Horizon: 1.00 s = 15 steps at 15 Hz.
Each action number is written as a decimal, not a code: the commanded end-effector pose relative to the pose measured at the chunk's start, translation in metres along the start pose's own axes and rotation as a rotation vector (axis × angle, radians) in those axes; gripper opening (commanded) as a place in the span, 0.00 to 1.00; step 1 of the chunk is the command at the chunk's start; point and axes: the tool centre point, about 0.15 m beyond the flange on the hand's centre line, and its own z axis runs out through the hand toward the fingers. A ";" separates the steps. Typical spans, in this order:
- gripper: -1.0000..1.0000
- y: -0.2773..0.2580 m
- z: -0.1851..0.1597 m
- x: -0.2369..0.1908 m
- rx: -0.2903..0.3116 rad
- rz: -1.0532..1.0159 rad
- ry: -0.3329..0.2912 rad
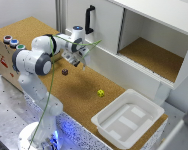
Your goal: Sweep the yellow block to the left
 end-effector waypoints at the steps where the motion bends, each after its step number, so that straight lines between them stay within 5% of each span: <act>1: 1.00 0.083 -0.004 -0.024 0.085 -0.083 0.025; 11: 1.00 0.225 0.020 -0.044 0.057 -0.076 0.005; 12: 0.00 0.237 0.023 -0.043 0.053 -0.063 0.009; 15: 0.00 0.252 0.039 -0.039 0.045 -0.069 -0.010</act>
